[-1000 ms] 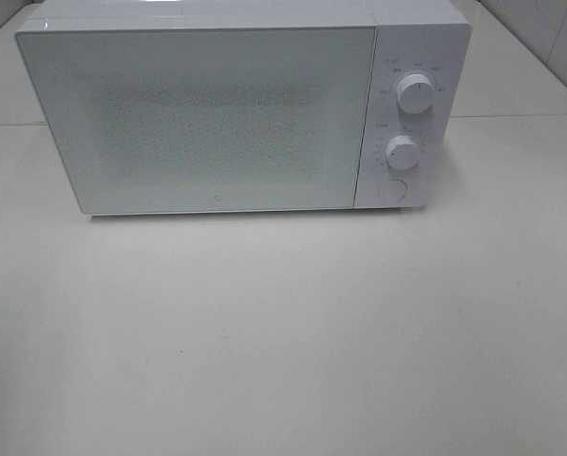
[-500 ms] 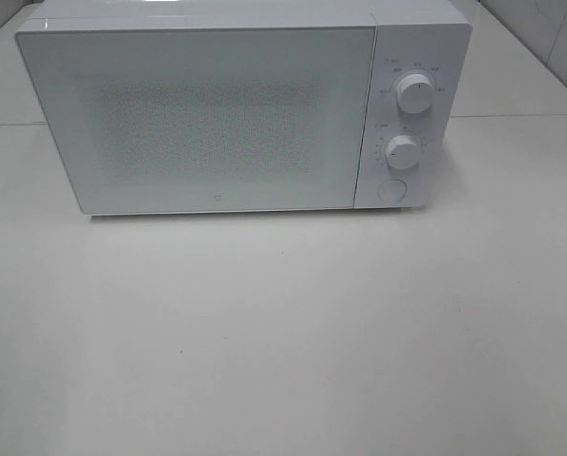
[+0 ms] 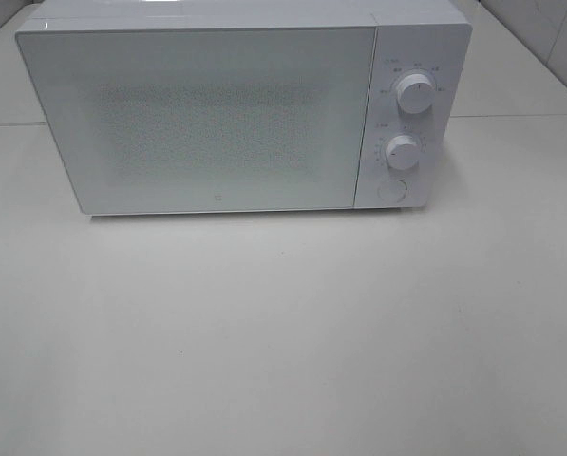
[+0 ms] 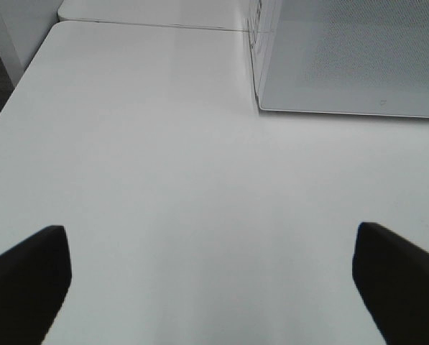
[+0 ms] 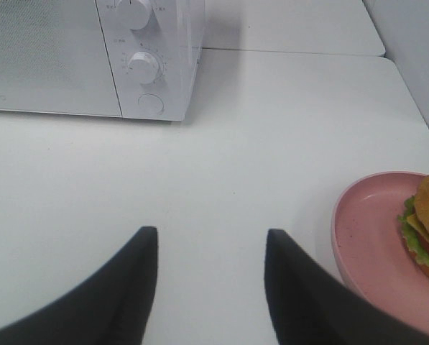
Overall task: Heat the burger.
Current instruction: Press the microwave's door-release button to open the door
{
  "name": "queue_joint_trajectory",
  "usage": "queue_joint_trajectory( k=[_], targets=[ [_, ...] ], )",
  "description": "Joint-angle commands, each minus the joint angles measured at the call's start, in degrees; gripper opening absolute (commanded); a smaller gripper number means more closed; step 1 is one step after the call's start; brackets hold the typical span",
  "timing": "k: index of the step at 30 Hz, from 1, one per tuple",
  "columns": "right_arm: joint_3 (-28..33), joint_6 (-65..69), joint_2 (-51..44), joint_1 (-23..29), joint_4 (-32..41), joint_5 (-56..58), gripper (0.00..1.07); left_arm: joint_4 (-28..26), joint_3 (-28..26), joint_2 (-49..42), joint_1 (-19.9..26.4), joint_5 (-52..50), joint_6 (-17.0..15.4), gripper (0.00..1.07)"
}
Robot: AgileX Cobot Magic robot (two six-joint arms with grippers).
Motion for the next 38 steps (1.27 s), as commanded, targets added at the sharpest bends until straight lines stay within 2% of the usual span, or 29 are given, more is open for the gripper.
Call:
queue_joint_trajectory(
  k=[1,9,17,38],
  targets=[
    [0.1,-0.3,-1.5,-0.1,0.0,-0.5,0.49,-0.3,0.1,-1.2,0.1,-0.8,0.0,1.02],
    [0.1,-0.3,-1.5,-0.1,0.0,-0.5,0.49,-0.3,0.1,-1.2,0.1,-0.8,0.0,1.02],
    [0.1,-0.3,-1.5,-0.1,0.0,-0.5,0.49,-0.3,0.1,-1.2,-2.4,-0.8,0.0,1.02],
    [0.1,-0.3,-1.5,-0.1,0.0,-0.5,0.49,-0.1,0.1,-1.2,-2.4,-0.8,0.0,1.02]
  ],
)
